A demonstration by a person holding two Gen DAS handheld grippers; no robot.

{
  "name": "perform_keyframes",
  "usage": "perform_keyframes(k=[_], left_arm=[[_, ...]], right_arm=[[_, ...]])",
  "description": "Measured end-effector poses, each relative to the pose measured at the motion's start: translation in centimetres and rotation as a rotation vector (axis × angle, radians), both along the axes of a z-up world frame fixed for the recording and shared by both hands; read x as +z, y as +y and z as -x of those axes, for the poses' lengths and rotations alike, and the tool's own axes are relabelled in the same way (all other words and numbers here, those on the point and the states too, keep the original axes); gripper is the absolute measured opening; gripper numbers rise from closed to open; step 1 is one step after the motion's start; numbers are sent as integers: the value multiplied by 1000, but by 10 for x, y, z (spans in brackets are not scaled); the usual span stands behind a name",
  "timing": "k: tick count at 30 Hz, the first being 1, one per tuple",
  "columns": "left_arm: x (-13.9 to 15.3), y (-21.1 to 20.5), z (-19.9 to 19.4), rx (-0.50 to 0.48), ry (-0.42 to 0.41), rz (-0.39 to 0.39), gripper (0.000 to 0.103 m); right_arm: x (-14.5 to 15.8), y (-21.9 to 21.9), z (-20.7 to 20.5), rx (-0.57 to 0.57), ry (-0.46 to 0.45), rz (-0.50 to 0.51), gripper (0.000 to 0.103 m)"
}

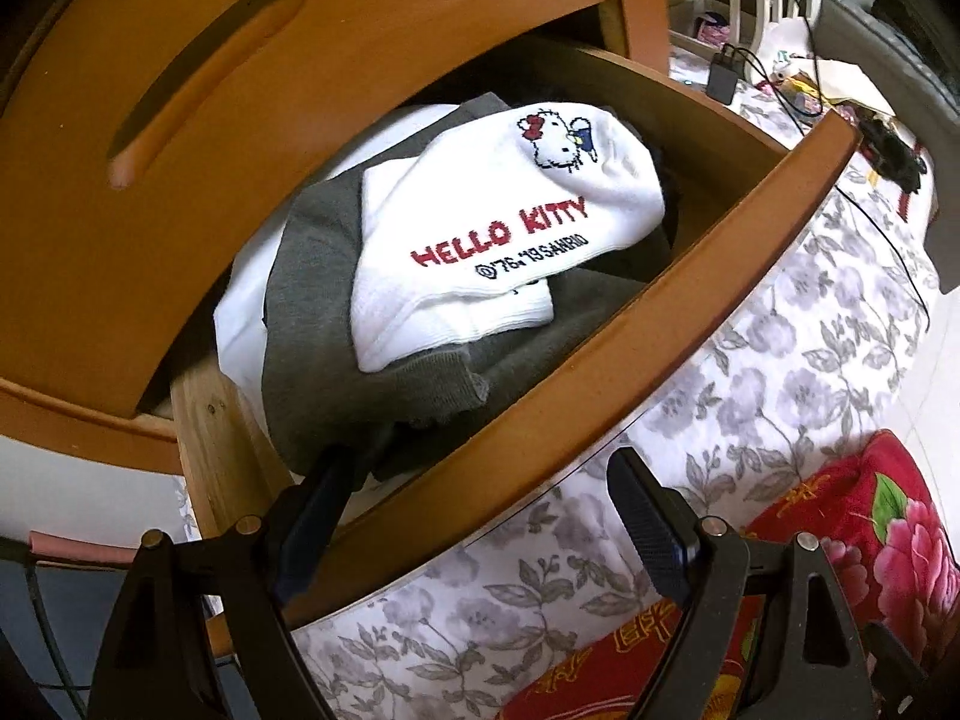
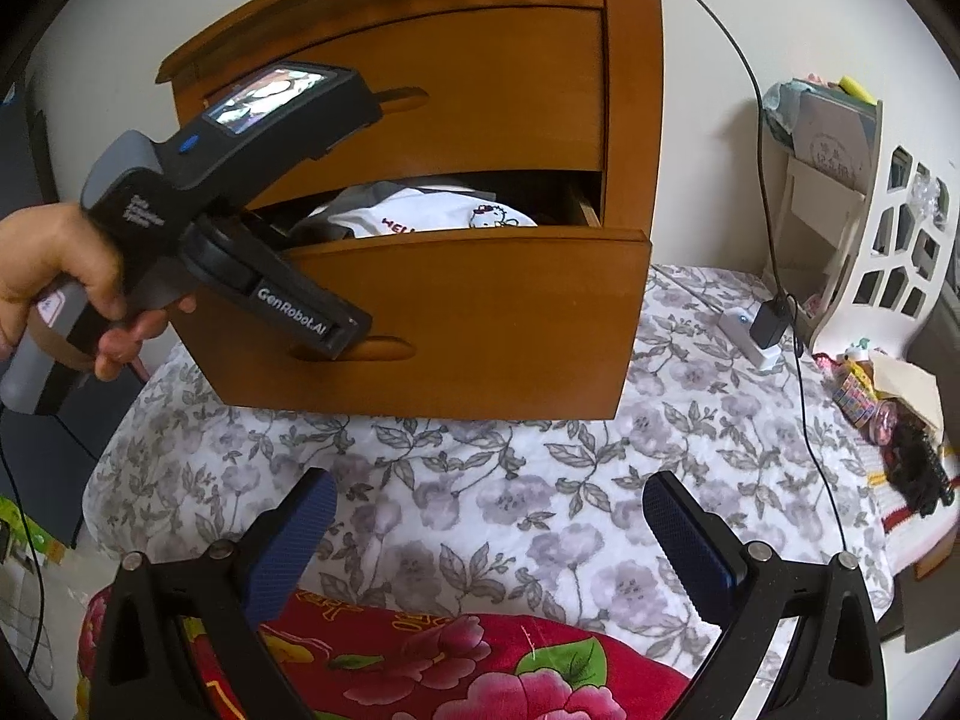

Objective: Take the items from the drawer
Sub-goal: 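Pull the lower drawer fully open with the left gripper, then withdraw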

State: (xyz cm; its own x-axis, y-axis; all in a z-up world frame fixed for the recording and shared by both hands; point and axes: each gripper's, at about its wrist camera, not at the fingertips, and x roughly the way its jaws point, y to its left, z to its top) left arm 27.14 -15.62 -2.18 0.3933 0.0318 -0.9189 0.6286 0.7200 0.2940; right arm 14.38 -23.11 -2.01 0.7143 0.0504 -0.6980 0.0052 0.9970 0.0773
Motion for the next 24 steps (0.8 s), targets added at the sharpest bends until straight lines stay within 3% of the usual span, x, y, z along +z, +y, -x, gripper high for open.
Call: perform_keyframes(k=[24], left_arm=[[17,26,-15,38,2,65,87]], right_arm=[[12,15,18,35,-7,55,103]])
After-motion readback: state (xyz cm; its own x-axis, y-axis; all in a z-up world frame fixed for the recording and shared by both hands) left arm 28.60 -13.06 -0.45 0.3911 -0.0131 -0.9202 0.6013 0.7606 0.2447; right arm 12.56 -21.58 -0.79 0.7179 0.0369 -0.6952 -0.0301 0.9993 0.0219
